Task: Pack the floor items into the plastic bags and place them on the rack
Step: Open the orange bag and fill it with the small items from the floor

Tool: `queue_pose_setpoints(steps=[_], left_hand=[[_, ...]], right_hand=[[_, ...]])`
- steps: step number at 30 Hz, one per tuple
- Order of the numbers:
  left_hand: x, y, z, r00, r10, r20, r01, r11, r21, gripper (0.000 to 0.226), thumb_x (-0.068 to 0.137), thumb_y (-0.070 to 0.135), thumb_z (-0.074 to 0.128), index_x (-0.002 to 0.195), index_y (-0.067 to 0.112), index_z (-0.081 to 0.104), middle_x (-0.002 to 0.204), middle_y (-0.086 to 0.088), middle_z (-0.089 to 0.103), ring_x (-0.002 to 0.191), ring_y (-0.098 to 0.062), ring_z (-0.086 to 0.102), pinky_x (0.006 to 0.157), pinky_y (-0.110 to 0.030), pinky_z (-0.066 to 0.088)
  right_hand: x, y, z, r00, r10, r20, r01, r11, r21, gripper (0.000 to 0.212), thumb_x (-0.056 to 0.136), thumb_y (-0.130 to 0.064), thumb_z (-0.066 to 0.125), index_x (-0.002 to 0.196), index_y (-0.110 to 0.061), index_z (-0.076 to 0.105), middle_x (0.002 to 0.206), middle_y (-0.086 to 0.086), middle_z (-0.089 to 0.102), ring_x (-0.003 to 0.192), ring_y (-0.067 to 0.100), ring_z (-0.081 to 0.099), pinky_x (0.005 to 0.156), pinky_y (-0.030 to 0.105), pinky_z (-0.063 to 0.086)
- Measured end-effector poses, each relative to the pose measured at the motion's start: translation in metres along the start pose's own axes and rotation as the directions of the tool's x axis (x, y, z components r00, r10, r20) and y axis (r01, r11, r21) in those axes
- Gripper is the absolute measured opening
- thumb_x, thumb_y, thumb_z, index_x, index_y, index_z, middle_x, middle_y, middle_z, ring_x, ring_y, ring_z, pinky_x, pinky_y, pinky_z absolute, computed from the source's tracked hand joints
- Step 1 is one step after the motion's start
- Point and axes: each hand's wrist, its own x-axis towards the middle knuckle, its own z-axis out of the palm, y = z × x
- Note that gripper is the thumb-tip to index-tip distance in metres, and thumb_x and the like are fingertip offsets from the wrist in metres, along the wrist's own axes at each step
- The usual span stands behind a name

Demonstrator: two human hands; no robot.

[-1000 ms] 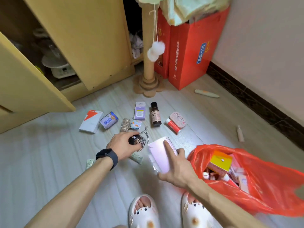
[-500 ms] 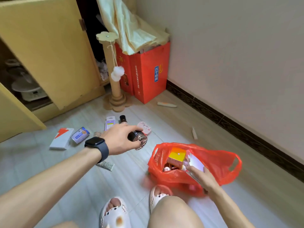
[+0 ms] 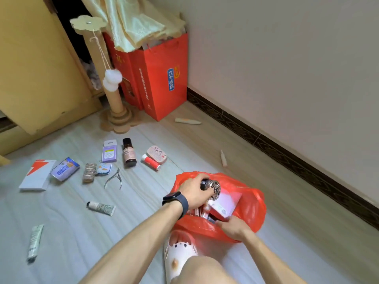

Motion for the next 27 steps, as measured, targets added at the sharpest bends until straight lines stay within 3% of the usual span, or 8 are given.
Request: queue_pose_setpoints(steps=[4,7,10,13,16,20,24,27], left_hand=[[0.015,-0.014,0.046,0.999,-0.037,0.034,0.038,0.999,-0.038,0.05,0.089,0.042,0.056,0.136,0.031,0.043,0.123,-0.007,0.061,0.109,-0.027,0.06,0.089,-0.032,0.047],[0.011,-0.026,0.075,0.991,0.078,0.112,-0.103,0.964,0.246,0.053,0.091,0.042,0.051,0.141,0.032,0.037,0.139,-0.011,0.046,0.125,-0.032,0.047,0.104,-0.039,0.04],[0.004,-0.039,0.084,0.952,0.255,0.168,-0.302,0.721,0.624,0.053,0.091,0.036,0.051,0.141,0.027,0.038,0.157,-0.005,0.024,0.145,-0.027,0.02,0.118,-0.048,0.011],[0.004,-0.056,0.07,0.957,0.156,0.245,-0.29,0.529,0.797,0.056,0.092,0.039,0.05,0.145,0.023,0.039,0.162,-0.01,0.012,0.15,-0.029,-0.002,0.116,-0.058,-0.007],[-0.001,-0.067,0.045,0.958,0.07,0.279,-0.284,0.378,0.881,0.053,0.097,0.049,0.036,0.141,0.022,0.05,0.163,-0.009,0.002,0.149,-0.03,-0.01,0.116,-0.056,-0.01],[-0.015,-0.067,0.011,0.948,0.144,0.284,-0.318,0.474,0.821,0.05,0.096,0.045,0.038,0.14,0.025,0.051,0.163,-0.007,0.013,0.15,-0.025,0.0,0.119,-0.049,-0.006],[-0.028,-0.049,-0.028,0.96,0.152,0.234,-0.277,0.63,0.726,0.065,0.091,0.047,0.048,0.151,0.041,0.023,0.163,-0.005,0.013,0.15,-0.021,0.005,0.121,-0.048,0.002],[-0.034,-0.042,-0.071,0.976,0.16,0.151,-0.218,0.621,0.753,0.067,0.091,0.048,0.046,0.152,0.042,0.019,0.162,-0.006,0.016,0.149,-0.022,0.011,0.119,-0.049,0.005]], right_hand=[[-0.007,0.015,-0.008,0.997,-0.027,-0.07,0.016,0.987,-0.157,0.063,0.09,-0.054,0.048,0.144,-0.021,0.043,0.142,0.013,0.051,0.127,0.031,0.053,0.099,0.034,0.045],[-0.019,0.016,-0.027,0.975,-0.07,-0.211,0.029,0.981,-0.19,0.067,0.091,-0.052,0.046,0.151,-0.026,0.03,0.148,0.011,0.042,0.128,0.034,0.052,0.1,0.041,0.044],[-0.029,0.019,-0.045,0.952,-0.117,-0.281,0.036,0.959,-0.28,0.063,0.086,-0.054,0.05,0.145,-0.031,0.038,0.143,0.002,0.048,0.123,0.03,0.057,0.093,0.04,0.048],[-0.033,0.028,-0.055,0.955,-0.118,-0.271,0.011,0.931,-0.366,0.062,0.085,-0.052,0.053,0.143,-0.032,0.041,0.149,0.001,0.042,0.126,0.028,0.055,0.095,0.041,0.05],[-0.037,0.036,-0.054,0.954,-0.114,-0.277,0.007,0.934,-0.358,0.063,0.088,-0.05,0.053,0.146,-0.032,0.036,0.16,0.003,0.026,0.131,0.03,0.051,0.097,0.044,0.049],[-0.046,0.025,-0.045,0.921,-0.248,-0.3,0.139,0.93,-0.341,0.059,0.091,-0.049,0.051,0.147,-0.038,0.036,0.162,-0.005,0.021,0.13,0.027,0.052,0.093,0.042,0.051],[-0.061,-0.005,-0.042,0.834,-0.435,-0.34,0.316,0.881,-0.352,0.059,0.093,-0.049,0.051,0.149,-0.043,0.033,0.162,-0.006,0.024,0.135,0.025,0.042,0.103,0.037,0.043],[-0.076,-0.036,-0.045,0.734,-0.552,-0.396,0.437,0.829,-0.348,0.057,0.094,-0.049,0.052,0.149,-0.041,0.037,0.16,-0.005,0.029,0.141,0.023,0.033,0.111,0.036,0.036]])
